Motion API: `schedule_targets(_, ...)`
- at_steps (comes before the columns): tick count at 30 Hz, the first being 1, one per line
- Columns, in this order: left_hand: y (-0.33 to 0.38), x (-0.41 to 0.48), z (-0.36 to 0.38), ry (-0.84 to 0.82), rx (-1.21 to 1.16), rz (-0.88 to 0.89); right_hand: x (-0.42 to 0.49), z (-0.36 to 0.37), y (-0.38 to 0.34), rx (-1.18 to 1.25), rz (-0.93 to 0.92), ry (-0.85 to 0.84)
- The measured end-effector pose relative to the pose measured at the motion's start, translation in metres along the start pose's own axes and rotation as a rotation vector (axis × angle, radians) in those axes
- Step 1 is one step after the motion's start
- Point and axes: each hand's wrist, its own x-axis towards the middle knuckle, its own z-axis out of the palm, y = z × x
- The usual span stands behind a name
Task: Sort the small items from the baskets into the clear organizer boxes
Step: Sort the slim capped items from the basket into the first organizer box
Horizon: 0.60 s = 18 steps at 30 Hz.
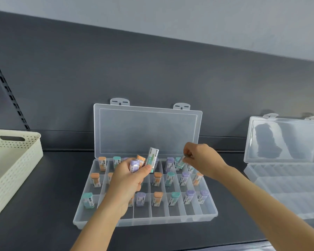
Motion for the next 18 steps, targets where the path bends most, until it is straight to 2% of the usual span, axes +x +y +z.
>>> schedule_targets(7,-0.003,-0.003,0.005,0.063,-0.034,-0.038,0.013,0.010,-0.002,-0.165,-0.133,-0.068)
schedule_targets(18,-0.004,-0.005,0.002,0.116,0.008,-0.023,0.022,0.025,-0.005,-0.349,-0.168,-0.083)
